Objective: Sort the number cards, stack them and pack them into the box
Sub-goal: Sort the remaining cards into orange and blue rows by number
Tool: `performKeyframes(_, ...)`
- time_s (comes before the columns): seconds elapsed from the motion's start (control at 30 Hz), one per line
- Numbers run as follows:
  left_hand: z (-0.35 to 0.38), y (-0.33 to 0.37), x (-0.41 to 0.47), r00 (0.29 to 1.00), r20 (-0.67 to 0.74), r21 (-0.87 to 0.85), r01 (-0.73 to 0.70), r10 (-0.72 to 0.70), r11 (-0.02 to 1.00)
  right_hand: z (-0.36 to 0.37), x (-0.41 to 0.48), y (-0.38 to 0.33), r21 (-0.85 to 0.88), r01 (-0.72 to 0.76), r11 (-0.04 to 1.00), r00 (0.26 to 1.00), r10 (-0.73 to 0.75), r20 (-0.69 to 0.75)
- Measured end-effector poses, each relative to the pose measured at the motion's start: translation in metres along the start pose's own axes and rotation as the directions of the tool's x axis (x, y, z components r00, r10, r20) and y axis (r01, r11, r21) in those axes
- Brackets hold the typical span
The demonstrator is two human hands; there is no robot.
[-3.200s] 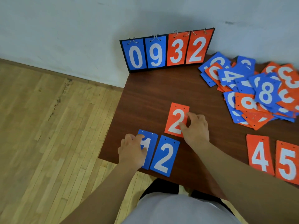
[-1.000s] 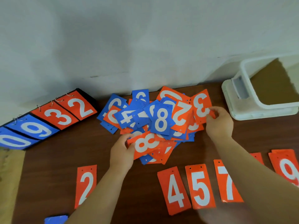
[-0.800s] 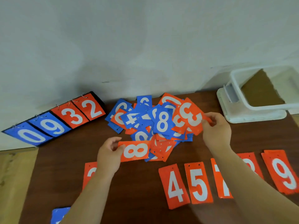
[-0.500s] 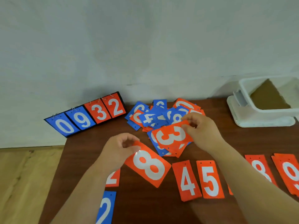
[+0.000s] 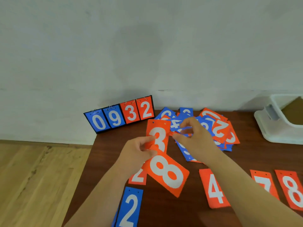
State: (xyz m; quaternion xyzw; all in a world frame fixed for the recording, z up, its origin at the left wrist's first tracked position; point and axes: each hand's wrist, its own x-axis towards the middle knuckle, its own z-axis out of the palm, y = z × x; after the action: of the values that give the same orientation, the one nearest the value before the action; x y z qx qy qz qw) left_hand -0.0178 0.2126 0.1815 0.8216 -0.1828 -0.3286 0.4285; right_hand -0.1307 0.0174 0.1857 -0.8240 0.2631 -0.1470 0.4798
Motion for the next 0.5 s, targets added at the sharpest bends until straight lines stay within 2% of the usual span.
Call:
performKeyframes(0.03, -0.004, -0.007, -0.001, 0.999, -0.041, -0.073, 0.018, -0.021, 0.997, 0.006, -0.006, 0.001, -0.008, -0.033, 0.999, 0.994, 0.034, 0.106)
performKeyframes(0.1, -0.012, -0.02, -0.003, 0.995, -0.091, -0.161, 0.032, -0.047, 0.986, 0.021, -0.017, 0.003, -0.033, -0.064, 0.997, 0.925, 0.072, 0.374)
performKeyframes(0.13, -0.015, -0.025, -0.003, 0.993, -0.108, -0.179, 0.031, -0.051, 0.983, 0.03, -0.021, 0.005, -0.036, -0.072, 0.997, 0.888, 0.081, 0.452)
performKeyframes(0.17, -0.017, -0.029, -0.002, 0.992, -0.119, -0.196, 0.028, -0.052, 0.98, 0.038, -0.023, 0.006, -0.041, -0.081, 0.996, 0.877, 0.091, 0.472)
performKeyframes(0.27, -0.026, -0.041, 0.002, 0.989, -0.145, -0.223, 0.001, -0.034, 0.975, 0.057, -0.022, 0.009, -0.026, -0.128, 0.991, 0.904, 0.128, 0.408)
performKeyframes(0.4, -0.038, -0.067, 0.011, 0.964, -0.258, -0.181, 0.011, -0.058, 0.984, 0.069, -0.019, 0.024, 0.0, -0.231, 0.973, 0.963, 0.228, 0.143)
performKeyframes(0.47, -0.041, -0.087, 0.016, 0.964, -0.244, -0.099, 0.08, -0.102, 0.992, 0.07, -0.022, 0.034, 0.011, -0.273, 0.962, 0.961, 0.272, 0.044)
performKeyframes(0.5, -0.04, -0.097, 0.018, 0.974, -0.194, -0.061, 0.108, -0.118, 0.992, 0.071, -0.025, 0.039, 0.024, -0.294, 0.955, 0.956, 0.294, 0.022)
